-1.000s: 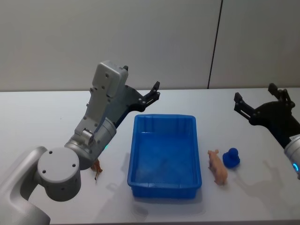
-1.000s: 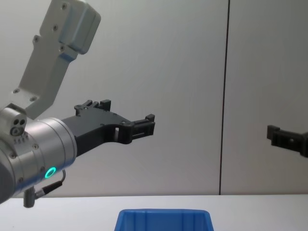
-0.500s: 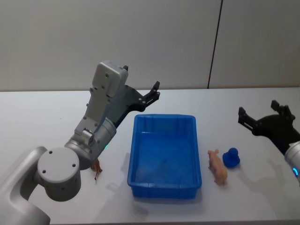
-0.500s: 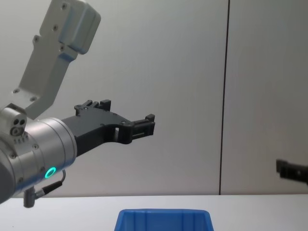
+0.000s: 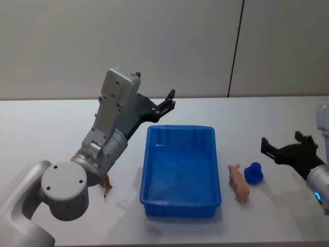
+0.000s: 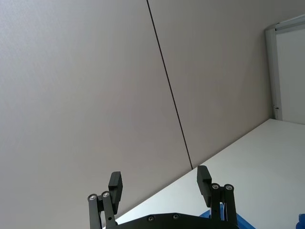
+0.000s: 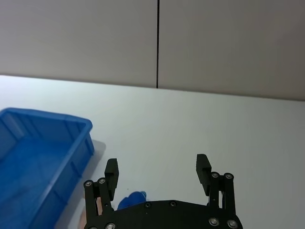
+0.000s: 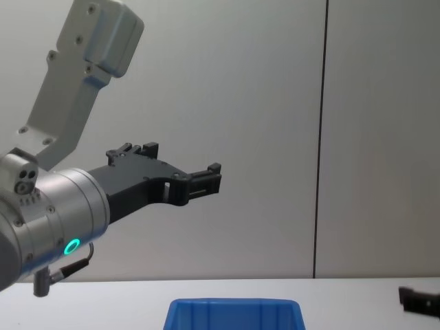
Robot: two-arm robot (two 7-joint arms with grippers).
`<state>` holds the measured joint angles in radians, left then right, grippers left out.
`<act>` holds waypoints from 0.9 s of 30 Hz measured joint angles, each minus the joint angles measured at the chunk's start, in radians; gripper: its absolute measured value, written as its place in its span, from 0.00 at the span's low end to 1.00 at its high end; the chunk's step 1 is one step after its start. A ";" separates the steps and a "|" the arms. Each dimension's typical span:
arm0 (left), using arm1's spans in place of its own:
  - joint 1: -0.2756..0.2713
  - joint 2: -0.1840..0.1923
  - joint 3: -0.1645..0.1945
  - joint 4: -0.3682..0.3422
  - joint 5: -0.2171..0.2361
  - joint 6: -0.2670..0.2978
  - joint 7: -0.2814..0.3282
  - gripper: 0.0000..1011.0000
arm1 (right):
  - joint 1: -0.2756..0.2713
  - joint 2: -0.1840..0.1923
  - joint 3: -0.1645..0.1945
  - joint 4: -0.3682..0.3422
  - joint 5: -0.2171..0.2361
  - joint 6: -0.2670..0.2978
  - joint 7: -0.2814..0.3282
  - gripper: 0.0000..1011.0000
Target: Pick up the two dolls from the table and place them into the box.
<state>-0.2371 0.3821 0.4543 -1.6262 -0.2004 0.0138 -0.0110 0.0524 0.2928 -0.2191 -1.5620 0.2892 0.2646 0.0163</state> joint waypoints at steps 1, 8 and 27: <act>0.000 0.000 0.000 0.000 0.000 0.000 0.000 0.99 | 0.008 -0.005 -0.001 0.019 -0.004 0.003 0.002 0.99; 0.000 0.000 0.000 0.000 0.000 0.000 0.000 0.99 | 0.039 -0.022 -0.008 0.099 -0.022 0.006 0.018 0.99; 0.000 0.000 0.000 0.000 0.000 0.000 0.000 0.99 | 0.135 -0.074 -0.030 0.328 -0.074 -0.043 0.071 0.99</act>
<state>-0.2371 0.3821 0.4542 -1.6262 -0.2005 0.0138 -0.0109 0.1874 0.2190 -0.2490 -1.2335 0.2153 0.2215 0.0876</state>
